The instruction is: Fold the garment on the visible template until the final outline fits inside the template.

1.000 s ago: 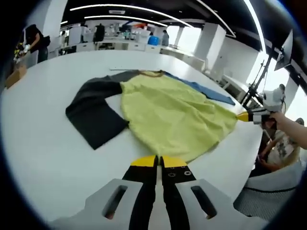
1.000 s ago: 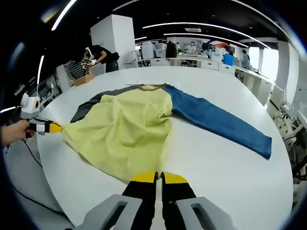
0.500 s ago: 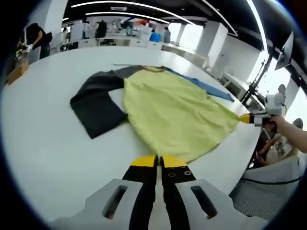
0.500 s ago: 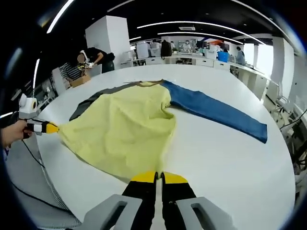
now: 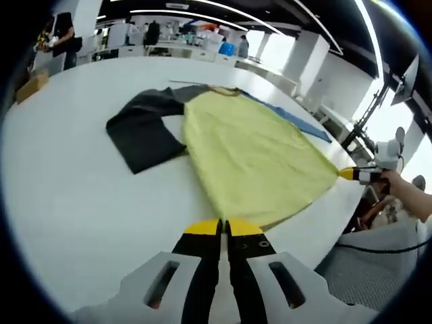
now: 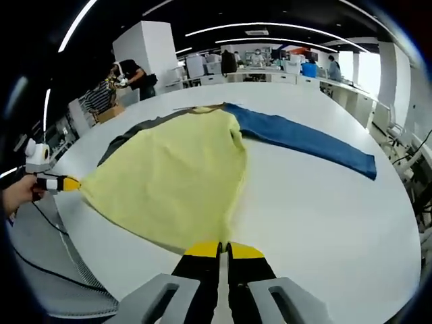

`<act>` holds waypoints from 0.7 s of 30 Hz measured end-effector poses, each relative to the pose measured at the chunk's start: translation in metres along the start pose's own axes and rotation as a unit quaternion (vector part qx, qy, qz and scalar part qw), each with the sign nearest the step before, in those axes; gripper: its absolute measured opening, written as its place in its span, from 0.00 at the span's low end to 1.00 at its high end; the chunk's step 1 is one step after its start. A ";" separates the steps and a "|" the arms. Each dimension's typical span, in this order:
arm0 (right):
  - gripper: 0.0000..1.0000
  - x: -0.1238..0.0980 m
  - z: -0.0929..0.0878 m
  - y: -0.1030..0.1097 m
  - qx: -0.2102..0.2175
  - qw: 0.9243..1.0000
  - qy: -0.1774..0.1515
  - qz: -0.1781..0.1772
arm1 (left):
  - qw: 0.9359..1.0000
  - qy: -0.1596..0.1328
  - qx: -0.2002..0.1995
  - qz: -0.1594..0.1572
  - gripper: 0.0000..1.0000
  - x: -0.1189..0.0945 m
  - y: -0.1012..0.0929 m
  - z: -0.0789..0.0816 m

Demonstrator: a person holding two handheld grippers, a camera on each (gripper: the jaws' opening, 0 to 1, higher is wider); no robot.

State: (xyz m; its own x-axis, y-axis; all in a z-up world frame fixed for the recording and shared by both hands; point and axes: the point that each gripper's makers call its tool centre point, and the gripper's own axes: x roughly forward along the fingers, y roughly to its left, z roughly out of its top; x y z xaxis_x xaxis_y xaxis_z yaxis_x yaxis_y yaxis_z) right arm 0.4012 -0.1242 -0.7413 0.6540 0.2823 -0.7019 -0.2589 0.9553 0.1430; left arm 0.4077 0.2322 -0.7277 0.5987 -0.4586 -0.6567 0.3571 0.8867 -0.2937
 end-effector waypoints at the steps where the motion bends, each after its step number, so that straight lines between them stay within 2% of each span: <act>1: 0.00 0.000 -0.001 0.000 0.003 1.000 0.002 -0.001 | 1.000 0.003 -0.001 0.000 0.00 0.000 0.000 -0.002; 7: 0.00 -0.005 -0.012 0.006 0.016 1.000 0.012 0.004 | 0.999 0.027 0.020 0.014 0.00 -0.004 0.003 -0.014; 9: 0.00 -0.007 -0.022 0.010 0.003 0.999 0.033 0.009 | 0.999 0.036 0.022 0.018 0.00 -0.005 0.004 -0.019; 11: 0.00 -0.007 -0.027 0.010 -0.003 0.999 0.040 0.004 | 0.999 0.041 0.023 0.017 0.00 -0.006 0.004 -0.024; 16: 0.00 -0.009 -0.031 0.007 0.005 0.999 0.048 -0.002 | 0.998 0.053 0.014 0.012 0.00 -0.008 0.000 -0.033; 21: 0.00 -0.010 -0.032 0.006 -0.001 0.998 0.057 -0.002 | 0.998 0.056 0.009 0.018 0.00 -0.008 -0.001 -0.036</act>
State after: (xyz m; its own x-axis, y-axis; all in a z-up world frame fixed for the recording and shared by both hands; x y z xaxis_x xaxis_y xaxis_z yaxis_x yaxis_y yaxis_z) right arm 0.3707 -0.1236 -0.7557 0.5705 0.2662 -0.7770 -0.2581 0.9562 0.1380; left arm 0.3770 0.2374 -0.7469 0.5276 -0.4158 -0.7407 0.3507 0.9008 -0.2559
